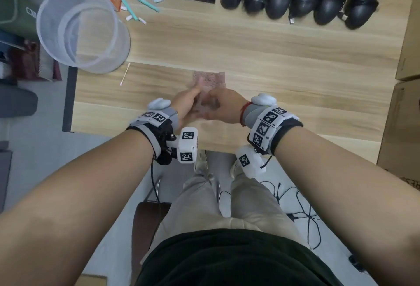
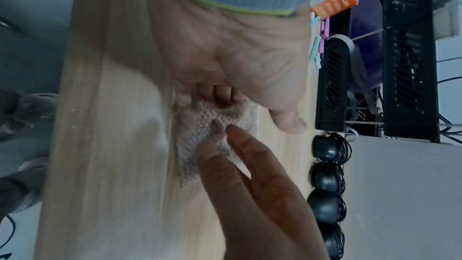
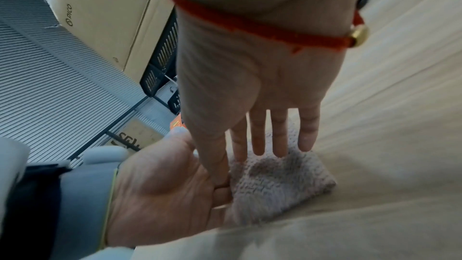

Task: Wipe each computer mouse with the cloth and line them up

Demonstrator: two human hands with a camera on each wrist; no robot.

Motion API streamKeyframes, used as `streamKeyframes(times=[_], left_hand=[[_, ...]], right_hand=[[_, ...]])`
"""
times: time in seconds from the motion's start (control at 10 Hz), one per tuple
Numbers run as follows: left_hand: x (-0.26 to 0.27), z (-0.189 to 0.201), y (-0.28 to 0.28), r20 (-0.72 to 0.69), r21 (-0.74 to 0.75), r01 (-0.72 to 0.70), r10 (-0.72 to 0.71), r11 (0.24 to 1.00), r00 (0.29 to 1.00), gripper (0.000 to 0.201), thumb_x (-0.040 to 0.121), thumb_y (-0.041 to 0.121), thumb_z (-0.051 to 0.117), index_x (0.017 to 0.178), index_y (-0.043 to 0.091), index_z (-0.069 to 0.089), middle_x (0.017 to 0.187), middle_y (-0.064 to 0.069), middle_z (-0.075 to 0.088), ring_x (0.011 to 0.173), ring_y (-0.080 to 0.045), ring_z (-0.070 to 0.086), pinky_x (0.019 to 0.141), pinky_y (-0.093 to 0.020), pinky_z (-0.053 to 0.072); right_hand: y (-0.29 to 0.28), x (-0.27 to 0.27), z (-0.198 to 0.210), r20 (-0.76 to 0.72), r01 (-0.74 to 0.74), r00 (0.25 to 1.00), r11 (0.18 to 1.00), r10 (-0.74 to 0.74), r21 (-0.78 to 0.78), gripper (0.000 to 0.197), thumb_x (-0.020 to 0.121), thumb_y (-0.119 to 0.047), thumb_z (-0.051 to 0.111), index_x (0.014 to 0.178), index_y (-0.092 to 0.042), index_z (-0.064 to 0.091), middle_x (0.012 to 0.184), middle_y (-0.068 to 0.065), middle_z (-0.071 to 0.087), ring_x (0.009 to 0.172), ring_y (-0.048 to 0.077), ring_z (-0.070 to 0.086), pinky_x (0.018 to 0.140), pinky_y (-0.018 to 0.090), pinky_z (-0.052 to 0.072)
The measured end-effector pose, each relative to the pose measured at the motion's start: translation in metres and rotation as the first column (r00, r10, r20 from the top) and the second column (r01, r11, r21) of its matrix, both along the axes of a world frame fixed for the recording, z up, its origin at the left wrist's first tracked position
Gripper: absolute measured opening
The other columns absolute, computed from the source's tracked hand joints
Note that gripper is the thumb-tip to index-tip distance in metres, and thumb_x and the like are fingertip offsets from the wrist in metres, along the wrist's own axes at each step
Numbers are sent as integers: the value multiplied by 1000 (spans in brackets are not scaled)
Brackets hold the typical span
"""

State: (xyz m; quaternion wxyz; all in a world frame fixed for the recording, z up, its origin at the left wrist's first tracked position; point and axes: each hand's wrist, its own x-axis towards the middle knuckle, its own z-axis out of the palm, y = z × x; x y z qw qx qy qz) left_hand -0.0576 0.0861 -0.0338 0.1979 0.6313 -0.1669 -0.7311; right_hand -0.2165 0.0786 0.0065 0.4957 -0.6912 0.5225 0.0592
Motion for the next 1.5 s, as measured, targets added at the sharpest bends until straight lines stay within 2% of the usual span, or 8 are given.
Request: streamKeyframes(times=[0.1,0.3,0.4,0.5,0.7,0.9,1.4,1.5], left_hand=[[10,-16,3,249,-70,102,-81,992,965,33,87,31,78,107,6,70,98,-13,75,80,-22,75,64,-29,56],[19,-24,11,620,-246,424,-195,871,760,32,78,9,79,97,25,59,82,6,60,77,-16,60,67,-25,48],[17,-12,5,643,-297,685,-390,665,659,24,79,4,78,98,18,73,95,1,69,94,-22,67,76,-24,48],[28,-8,-7,739,-201,908,-552,368,387,30,93,6,64,123,3,69,134,-14,59,127,-32,53,97,-24,34],[65,-15,-10,842,-27,961,-512,275,170,53,99,15,52,151,11,41,155,-12,36,141,-29,35,112,-30,24],[110,-16,-40,865,-58,874,-412,482,285,66,82,12,68,145,14,50,155,-11,37,139,-34,37,115,-38,30],[143,-13,-84,854,-61,836,-405,546,327,63,88,18,64,148,18,45,159,-4,32,145,-27,32,118,-38,27],[139,-3,-88,825,-171,767,-337,619,455,48,86,8,63,134,11,58,142,-8,50,129,-28,51,110,-38,40]], right_hand=[[-4,-3,-8,-46,72,996,996,-74,-43,32,88,-28,65,118,-17,67,111,2,69,100,22,63,87,33,52],[-4,-11,-34,-205,2,979,999,-9,-36,35,88,-31,68,120,-18,67,126,7,50,110,25,56,89,28,44],[-10,-1,-36,-216,-36,976,998,26,-44,39,89,-27,69,126,-17,67,141,5,45,126,27,47,105,27,33],[-26,20,-29,-209,-219,957,974,202,-59,36,96,-22,55,130,-21,65,154,2,39,136,29,39,113,33,28],[-58,57,-29,-302,-299,918,948,256,-108,43,98,-27,46,139,-25,56,162,-6,25,144,30,21,117,41,27],[-71,94,-42,-266,-306,926,944,266,-123,51,93,-32,55,143,-30,49,159,-5,30,141,33,29,113,46,34],[-116,133,-43,-237,-252,947,960,217,-126,38,94,-31,56,131,-27,62,151,-3,39,130,31,39,110,34,30],[-119,125,-30,-182,-163,974,974,133,-158,28,91,-26,60,117,-29,70,138,0,48,124,29,48,104,34,39]])
